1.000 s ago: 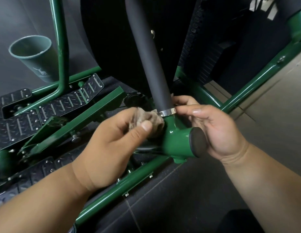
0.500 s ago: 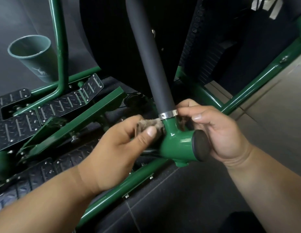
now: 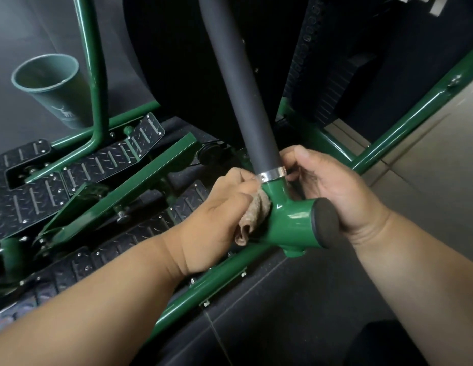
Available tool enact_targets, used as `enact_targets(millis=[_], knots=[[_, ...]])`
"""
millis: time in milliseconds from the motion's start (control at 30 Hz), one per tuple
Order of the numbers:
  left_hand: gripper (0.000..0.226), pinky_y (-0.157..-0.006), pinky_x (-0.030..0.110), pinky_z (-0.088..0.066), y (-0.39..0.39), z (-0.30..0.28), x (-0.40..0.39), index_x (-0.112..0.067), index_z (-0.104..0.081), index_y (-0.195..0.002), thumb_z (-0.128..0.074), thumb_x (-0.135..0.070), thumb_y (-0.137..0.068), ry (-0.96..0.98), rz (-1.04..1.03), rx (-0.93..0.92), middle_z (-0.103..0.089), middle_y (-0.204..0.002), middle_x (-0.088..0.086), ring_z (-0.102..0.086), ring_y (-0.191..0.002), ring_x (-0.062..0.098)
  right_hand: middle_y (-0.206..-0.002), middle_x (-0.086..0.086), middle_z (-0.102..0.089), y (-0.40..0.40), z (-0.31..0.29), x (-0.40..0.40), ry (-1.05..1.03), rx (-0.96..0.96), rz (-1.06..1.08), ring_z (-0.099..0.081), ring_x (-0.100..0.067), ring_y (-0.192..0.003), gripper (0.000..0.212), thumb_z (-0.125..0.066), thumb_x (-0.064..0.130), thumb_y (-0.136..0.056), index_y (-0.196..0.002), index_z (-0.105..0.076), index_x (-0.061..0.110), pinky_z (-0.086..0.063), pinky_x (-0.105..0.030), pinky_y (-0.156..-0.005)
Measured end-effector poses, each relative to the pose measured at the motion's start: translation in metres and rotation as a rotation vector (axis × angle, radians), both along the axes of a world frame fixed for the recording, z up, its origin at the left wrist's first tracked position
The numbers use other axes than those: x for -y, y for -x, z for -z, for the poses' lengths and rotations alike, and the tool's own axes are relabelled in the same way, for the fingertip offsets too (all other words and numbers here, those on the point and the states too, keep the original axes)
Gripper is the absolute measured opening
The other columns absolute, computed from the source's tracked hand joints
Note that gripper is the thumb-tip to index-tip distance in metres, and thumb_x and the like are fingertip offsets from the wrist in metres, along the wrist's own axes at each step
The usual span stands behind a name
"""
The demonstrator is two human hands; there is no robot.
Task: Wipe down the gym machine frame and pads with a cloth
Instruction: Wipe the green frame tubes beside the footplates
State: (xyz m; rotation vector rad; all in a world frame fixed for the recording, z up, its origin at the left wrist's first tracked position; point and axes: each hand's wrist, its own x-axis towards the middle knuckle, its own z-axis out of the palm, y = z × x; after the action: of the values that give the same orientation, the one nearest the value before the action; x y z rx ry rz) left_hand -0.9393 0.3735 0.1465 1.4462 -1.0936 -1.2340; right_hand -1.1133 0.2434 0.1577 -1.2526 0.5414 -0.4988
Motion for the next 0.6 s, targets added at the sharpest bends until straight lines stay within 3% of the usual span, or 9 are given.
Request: enact_targets(millis=[67,133,233,367,500,600], knots=[[0.035,-0.106,0.053,-0.049,-0.002,0.001,0.001,-0.014,-0.069,-0.125,-0.057,-0.025,-0.094,0.020,0.095,0.033,-0.069,-0.116,0.014,-0.063,-0.111,0.034,-0.101,-0.014,-0.055,0.000,-0.003,-0.004,0.036,0.007,0.005,-0.046,-0.030,-0.100,0.055,-0.074,0.057,-0.086,-0.098,-0.069,0.003,-0.035,-0.058,-0.099],[0.052,-0.093,0.055,-0.055,-0.003,0.005,-0.005,-0.004,-0.056,-0.137,-0.060,-0.013,-0.086,0.051,0.256,0.014,-0.066,-0.117,0.020,-0.062,-0.105,0.042,-0.096,-0.011,-0.047,0.002,-0.005,-0.007,0.053,0.034,0.027,-0.045,-0.026,-0.094,0.060,-0.071,0.050,-0.090,-0.098,-0.059,-0.008,-0.035,-0.048,-0.094],[0.066,-0.096,0.075,-0.046,-0.018,0.010,-0.008,-0.002,-0.050,-0.142,-0.068,-0.009,-0.079,-0.031,0.336,-0.017,-0.057,-0.126,0.033,-0.057,-0.112,0.054,-0.090,-0.002,-0.050,0.005,-0.006,-0.011,0.047,0.049,0.030,-0.053,-0.013,-0.086,0.033,-0.059,0.031,-0.099,-0.095,-0.065,-0.001,-0.041,-0.036,-0.087],[0.058,-0.102,0.062,-0.051,-0.049,0.026,-0.014,-0.011,-0.058,-0.136,-0.064,-0.020,-0.079,-0.173,0.275,0.056,-0.067,-0.126,0.018,-0.064,-0.115,0.034,-0.083,0.002,-0.052,0.006,-0.008,-0.012,0.052,0.018,0.018,-0.050,-0.012,-0.080,0.025,-0.055,0.027,-0.099,-0.080,-0.066,0.016,-0.037,-0.034,-0.080],[0.065,-0.113,0.064,-0.040,-0.050,0.031,-0.015,0.004,-0.058,-0.136,-0.058,-0.031,-0.081,-0.155,0.213,0.007,-0.069,-0.132,0.016,-0.059,-0.125,0.043,-0.077,0.008,-0.059,0.009,-0.006,-0.014,0.061,-0.052,0.002,-0.052,-0.005,-0.070,0.020,-0.058,0.029,-0.096,-0.083,-0.067,0.018,-0.042,-0.021,-0.068],[0.064,-0.107,0.063,-0.048,-0.014,0.017,-0.008,0.003,-0.061,-0.135,-0.051,-0.052,-0.102,-0.031,0.190,-0.085,-0.066,-0.128,0.029,-0.061,-0.120,0.053,-0.076,0.003,-0.066,0.008,-0.005,-0.022,-0.184,0.016,-0.033,-0.061,-0.007,-0.065,0.022,-0.059,0.030,-0.100,-0.091,-0.068,0.011,-0.050,-0.019,-0.060]])
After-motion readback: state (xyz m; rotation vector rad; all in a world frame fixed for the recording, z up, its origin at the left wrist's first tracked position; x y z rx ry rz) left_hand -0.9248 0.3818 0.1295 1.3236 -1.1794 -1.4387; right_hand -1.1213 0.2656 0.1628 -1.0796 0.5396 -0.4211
